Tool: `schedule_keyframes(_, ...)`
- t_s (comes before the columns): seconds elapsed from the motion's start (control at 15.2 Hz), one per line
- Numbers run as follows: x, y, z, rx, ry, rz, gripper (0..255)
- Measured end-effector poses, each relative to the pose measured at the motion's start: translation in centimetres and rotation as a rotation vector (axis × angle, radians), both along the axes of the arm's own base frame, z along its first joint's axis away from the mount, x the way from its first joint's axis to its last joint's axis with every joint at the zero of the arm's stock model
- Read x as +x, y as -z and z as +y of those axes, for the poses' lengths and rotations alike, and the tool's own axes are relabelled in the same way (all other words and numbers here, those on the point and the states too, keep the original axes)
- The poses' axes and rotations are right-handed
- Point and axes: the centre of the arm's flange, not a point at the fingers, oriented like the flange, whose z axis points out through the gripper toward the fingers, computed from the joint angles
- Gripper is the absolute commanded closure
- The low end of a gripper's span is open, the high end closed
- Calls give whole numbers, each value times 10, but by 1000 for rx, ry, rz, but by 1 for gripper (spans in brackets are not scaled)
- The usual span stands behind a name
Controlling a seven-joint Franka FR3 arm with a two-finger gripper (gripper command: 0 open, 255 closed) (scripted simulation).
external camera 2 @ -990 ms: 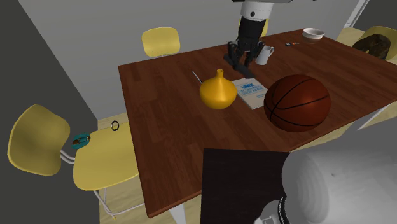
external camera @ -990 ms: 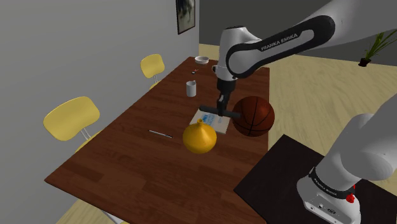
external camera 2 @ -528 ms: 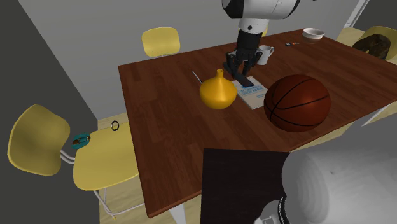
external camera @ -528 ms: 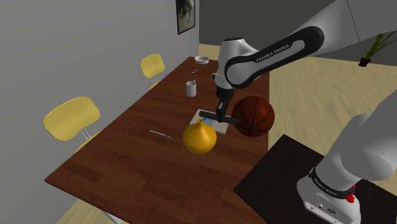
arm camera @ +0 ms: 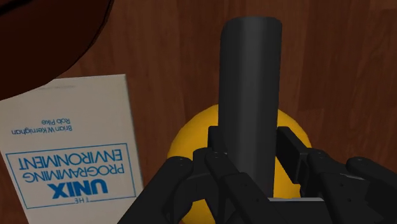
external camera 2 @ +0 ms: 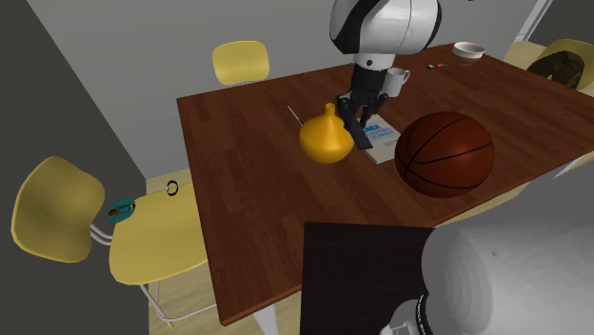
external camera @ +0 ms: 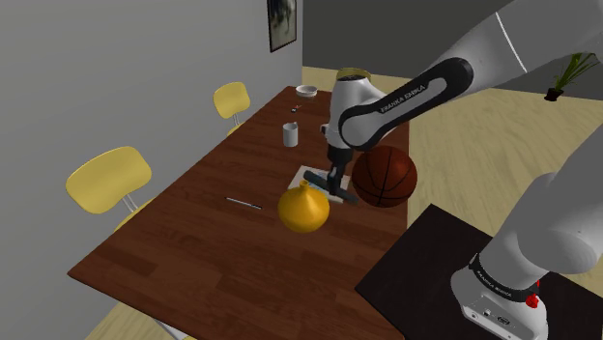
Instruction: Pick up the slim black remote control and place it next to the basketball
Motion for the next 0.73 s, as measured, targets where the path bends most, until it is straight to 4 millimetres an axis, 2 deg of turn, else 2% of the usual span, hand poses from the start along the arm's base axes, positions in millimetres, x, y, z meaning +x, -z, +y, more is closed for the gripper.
schedule_keyframes(0.73,0,57,0,0,1,1,255)
